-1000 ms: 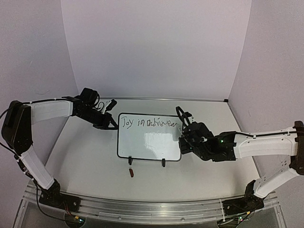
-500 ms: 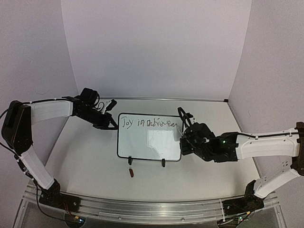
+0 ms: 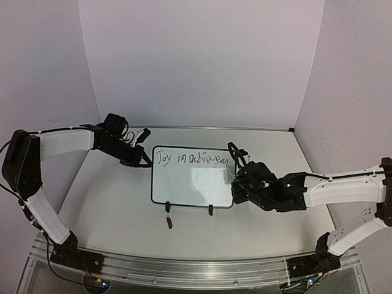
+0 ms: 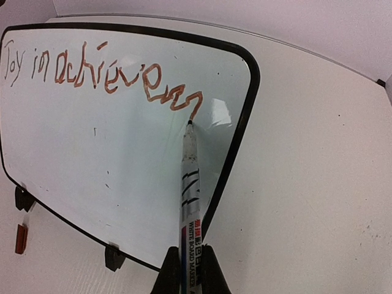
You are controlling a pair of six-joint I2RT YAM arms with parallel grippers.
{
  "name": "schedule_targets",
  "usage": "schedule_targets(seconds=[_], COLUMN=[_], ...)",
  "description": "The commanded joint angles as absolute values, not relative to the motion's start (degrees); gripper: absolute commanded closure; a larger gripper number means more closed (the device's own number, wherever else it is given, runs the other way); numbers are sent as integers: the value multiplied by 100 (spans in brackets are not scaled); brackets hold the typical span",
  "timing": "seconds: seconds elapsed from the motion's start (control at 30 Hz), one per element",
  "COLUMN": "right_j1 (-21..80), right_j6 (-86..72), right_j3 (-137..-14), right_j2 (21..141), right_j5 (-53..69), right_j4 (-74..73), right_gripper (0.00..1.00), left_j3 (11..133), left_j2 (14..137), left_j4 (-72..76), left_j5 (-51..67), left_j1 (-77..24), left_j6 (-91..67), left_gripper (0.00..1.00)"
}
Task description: Write a sentence on the whiteboard
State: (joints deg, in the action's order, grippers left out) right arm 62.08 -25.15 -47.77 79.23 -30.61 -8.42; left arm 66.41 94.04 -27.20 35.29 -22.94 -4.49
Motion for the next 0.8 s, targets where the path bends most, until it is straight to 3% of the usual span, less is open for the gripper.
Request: schedule_targets(seconds=[0.0,0.47,0.77], right_j1=[6252,6281,6257], right_j6=[-2505,-2471,-2395], right_j3=[-4845,-4852,-4866], right_j2=[7707,7105,7321], right_j5=[-3176,-3262,-3245], right_j4=[-945,-1045,-1047], right_gripper=[100,100,100], left_j3=[6922,6911,6906], left_j2=[9440,9403,9398], left_j4=[-2751,-2749,-2745], left_j5=[3428,3402,3398], left_j1=[-2305,-2306,-2304], left_j6=[-424,-430,-441], left_gripper=[96,97,97])
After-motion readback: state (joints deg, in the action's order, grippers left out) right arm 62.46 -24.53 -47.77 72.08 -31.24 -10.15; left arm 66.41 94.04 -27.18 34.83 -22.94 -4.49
